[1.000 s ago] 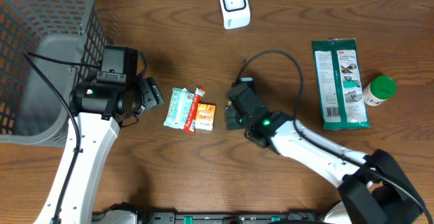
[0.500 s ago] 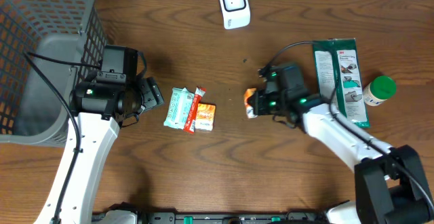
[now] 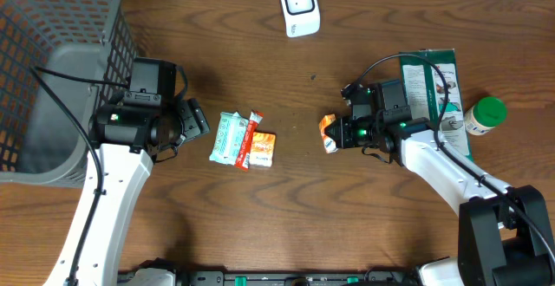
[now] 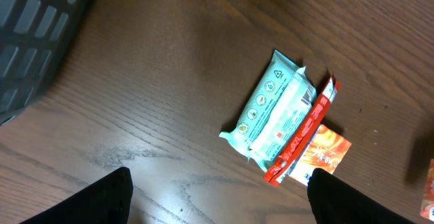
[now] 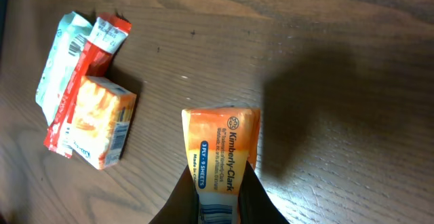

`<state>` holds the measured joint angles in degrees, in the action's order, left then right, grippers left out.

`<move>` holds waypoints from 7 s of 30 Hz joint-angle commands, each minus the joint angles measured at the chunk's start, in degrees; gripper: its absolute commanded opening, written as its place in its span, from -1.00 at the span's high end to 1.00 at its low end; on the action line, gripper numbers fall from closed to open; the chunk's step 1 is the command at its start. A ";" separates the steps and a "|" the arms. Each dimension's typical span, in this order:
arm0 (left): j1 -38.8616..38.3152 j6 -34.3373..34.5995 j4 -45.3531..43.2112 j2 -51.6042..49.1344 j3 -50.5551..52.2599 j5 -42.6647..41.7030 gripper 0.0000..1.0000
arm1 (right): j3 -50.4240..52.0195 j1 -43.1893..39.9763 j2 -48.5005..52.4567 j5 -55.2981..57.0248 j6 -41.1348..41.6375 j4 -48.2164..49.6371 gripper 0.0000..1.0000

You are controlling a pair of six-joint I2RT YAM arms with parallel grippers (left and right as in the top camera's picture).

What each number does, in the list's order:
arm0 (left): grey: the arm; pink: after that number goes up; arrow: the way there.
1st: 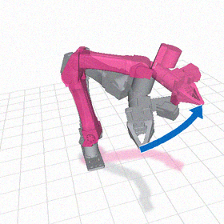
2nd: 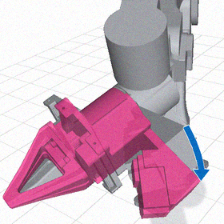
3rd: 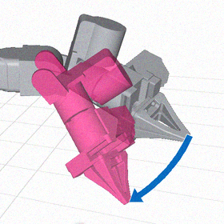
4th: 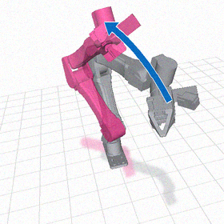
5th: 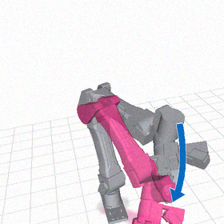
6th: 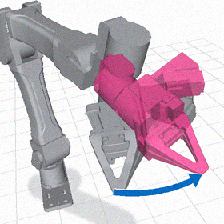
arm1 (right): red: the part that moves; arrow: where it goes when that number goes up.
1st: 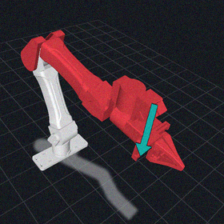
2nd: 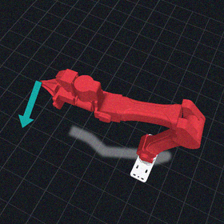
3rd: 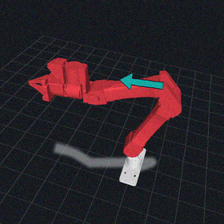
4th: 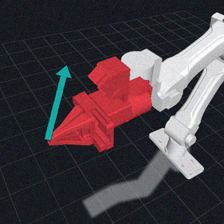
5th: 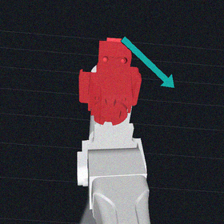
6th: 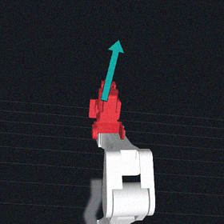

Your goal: Scan the item barcode

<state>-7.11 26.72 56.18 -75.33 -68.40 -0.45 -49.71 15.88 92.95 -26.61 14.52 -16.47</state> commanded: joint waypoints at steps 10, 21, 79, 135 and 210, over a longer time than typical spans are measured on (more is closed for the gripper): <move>0.31 -0.57 0.17 0.11 -0.26 0.74 -0.66 | 0.76 -0.04 2.54 -0.17 -1.81 0.92 0.53; 0.31 -0.57 0.17 0.11 -0.26 0.74 -0.66 | 0.48 -0.26 3.04 8.79 -3.93 0.13 -0.25; 0.31 -0.57 0.17 0.11 -0.26 0.74 -0.67 | -2.73 -4.33 4.28 7.72 -8.44 -5.05 0.29; 0.31 -0.57 0.17 0.11 -0.26 0.74 -0.66 | -57.72 13.88 -2.67 51.47 -3.80 -51.30 0.97; 0.31 -0.57 0.15 0.11 -0.26 0.72 -0.67 | -91.45 14.91 60.00 74.10 -48.63 -3.96 0.98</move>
<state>-7.11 26.72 56.21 -75.33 -68.38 -0.45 -140.51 30.57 153.36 47.83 -35.99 -20.38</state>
